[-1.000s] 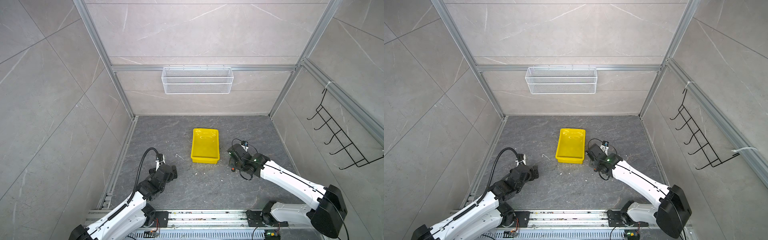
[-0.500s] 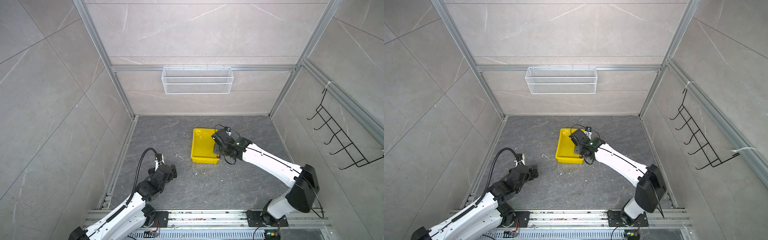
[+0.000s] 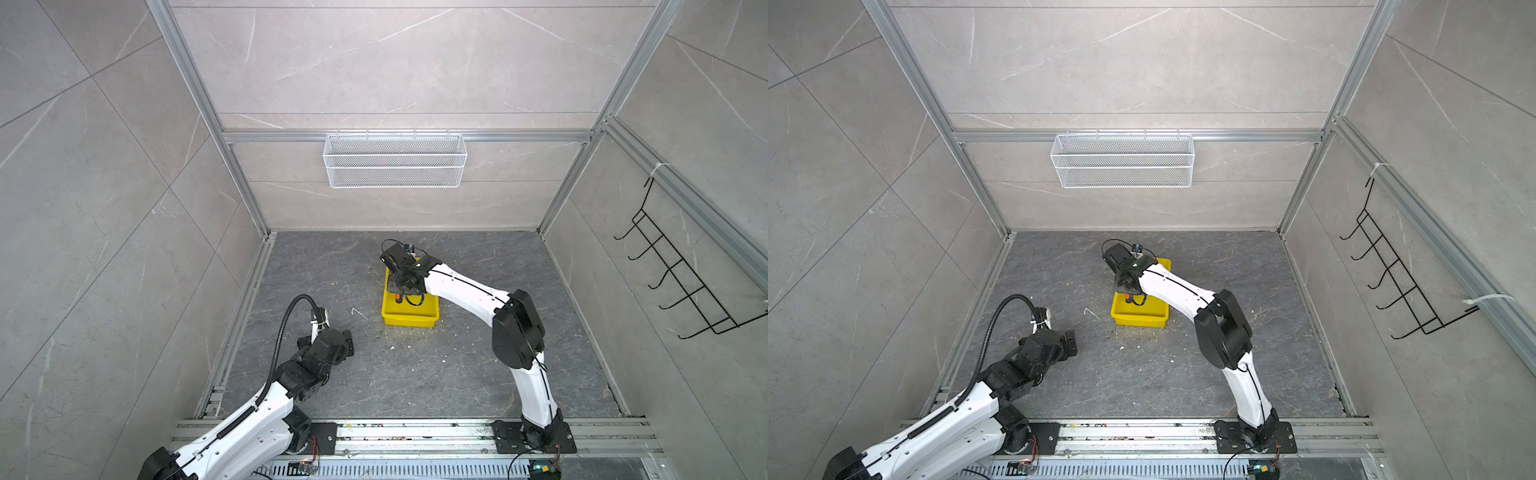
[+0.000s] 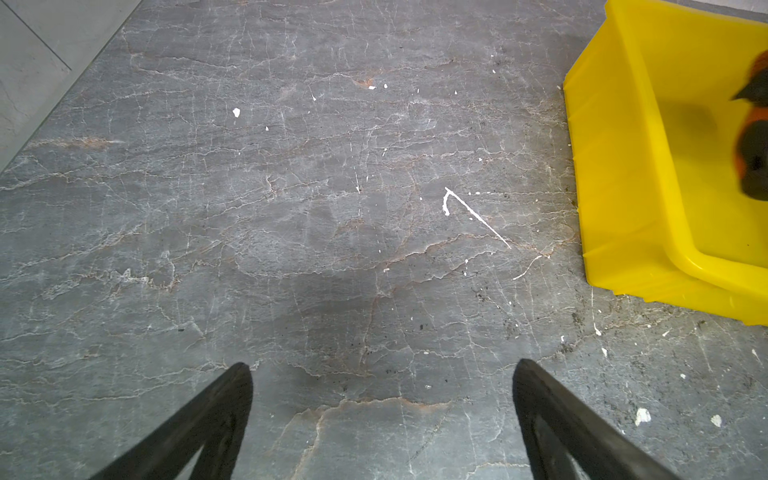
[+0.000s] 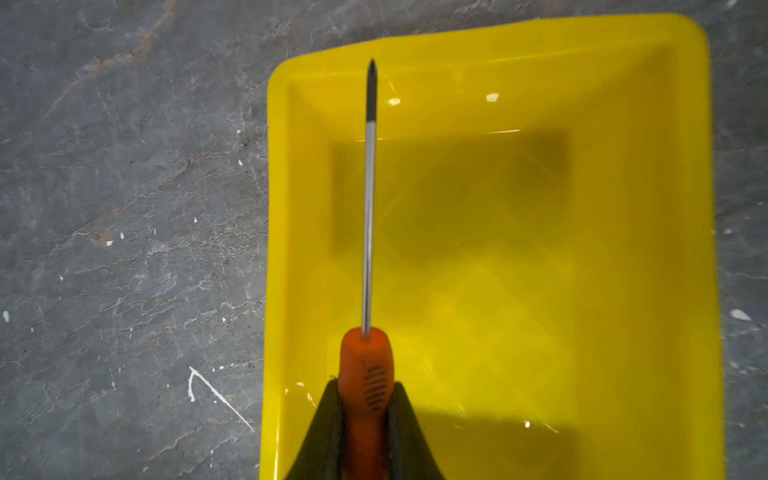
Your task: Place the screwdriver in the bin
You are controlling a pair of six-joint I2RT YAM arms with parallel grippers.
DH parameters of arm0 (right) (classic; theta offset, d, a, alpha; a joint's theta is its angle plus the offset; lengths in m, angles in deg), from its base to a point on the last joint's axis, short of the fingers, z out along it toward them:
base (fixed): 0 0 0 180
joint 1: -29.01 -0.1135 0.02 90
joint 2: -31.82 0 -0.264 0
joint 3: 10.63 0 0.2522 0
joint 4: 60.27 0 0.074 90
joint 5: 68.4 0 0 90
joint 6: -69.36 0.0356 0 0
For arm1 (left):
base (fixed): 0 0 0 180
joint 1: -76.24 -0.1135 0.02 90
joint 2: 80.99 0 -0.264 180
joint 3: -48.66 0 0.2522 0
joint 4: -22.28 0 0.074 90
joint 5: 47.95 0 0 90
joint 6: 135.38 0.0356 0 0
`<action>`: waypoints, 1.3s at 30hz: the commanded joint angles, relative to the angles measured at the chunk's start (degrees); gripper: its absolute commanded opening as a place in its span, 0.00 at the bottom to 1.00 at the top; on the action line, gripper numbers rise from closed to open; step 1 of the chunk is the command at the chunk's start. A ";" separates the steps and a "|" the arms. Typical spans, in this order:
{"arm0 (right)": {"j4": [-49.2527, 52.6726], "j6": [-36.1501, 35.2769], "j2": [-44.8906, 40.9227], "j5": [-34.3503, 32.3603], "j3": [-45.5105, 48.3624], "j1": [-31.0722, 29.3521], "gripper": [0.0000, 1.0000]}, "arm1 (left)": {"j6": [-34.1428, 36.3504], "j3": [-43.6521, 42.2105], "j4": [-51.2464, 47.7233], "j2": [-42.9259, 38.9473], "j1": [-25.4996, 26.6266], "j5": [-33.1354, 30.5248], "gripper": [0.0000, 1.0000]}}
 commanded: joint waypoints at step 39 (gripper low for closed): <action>7.23 -8.50 -30.14 -9.12 20.66 1.33 0.99 | -0.46 0.84 0.56 -1.03 0.16 -0.78 1.00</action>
